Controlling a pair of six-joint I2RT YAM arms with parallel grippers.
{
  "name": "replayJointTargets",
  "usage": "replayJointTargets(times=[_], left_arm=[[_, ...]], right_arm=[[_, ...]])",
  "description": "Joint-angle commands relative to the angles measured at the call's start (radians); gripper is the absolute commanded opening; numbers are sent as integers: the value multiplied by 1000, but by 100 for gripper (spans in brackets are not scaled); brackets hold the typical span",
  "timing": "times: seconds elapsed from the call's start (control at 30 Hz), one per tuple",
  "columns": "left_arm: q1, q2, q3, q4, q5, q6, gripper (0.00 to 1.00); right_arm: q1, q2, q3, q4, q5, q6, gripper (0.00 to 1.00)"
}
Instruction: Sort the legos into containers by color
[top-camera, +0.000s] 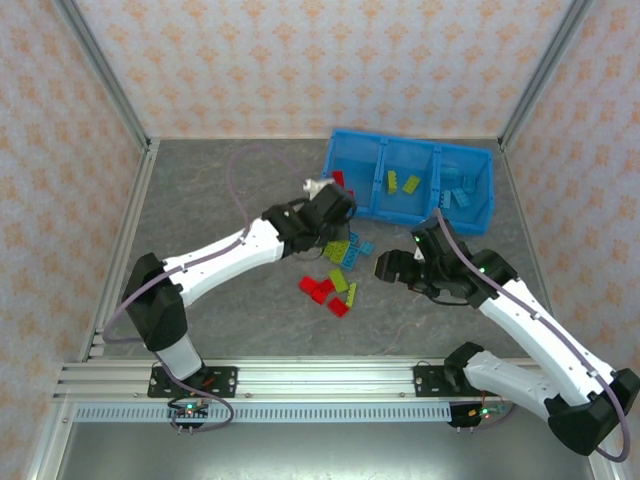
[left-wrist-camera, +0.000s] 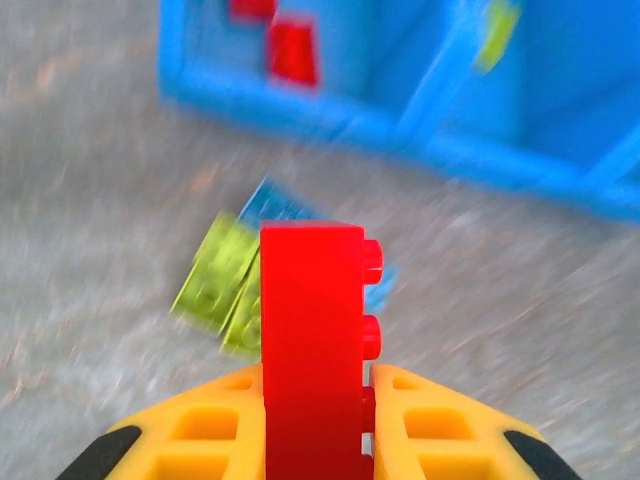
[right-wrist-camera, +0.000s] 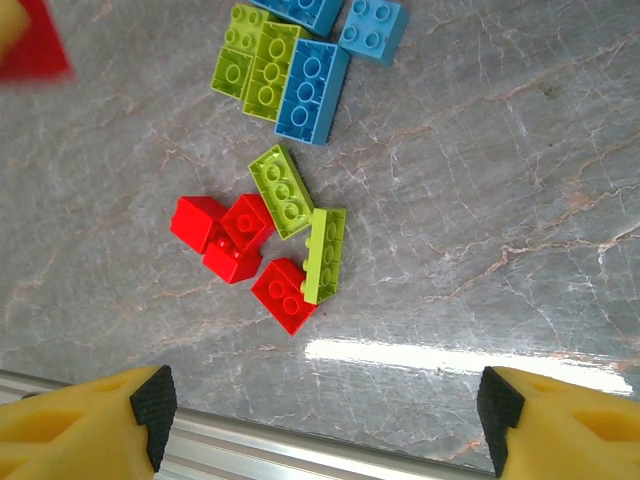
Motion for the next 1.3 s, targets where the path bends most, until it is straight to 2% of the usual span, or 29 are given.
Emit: replayJointTargets(times=[0.0,0.1,0.23,0.37,0.43,0.53,0.67,0.87,1.0,1.1,1.27], left_arm=[[93,137,158,-57,-69,89,13],[147,311,366,-58,-30,156,13],[173,538,703,-110,-10,252,14],[190,747,1047,-234,-5,263,25],[196,797,1130,-258,7,265,33],[194,777,1122,-248,24,279,40],[170,633,971,-210,34,315,42],[59,187,424,12,21,397,42],[-74,-133,75,108,-54,503,43],[-154,-339,-115,93,-61,600,47],[-191,-636,-336,-3,-68,702,61]], right_arm=[[6,-22,29,-5,33,22,81],[6,-43,21,-15,36,31,81],[6,-94,7,-37,63,44,81],[6,-120,9,-67,78,49,81],[7,-129,13,-81,92,54,81],[6,-145,11,-92,132,66,82],[6,-142,-3,-83,193,83,83],[6,-50,-51,33,213,115,85],[5,94,-56,151,227,128,89],[-7,226,-40,261,206,111,91],[-52,507,70,318,197,78,90]])
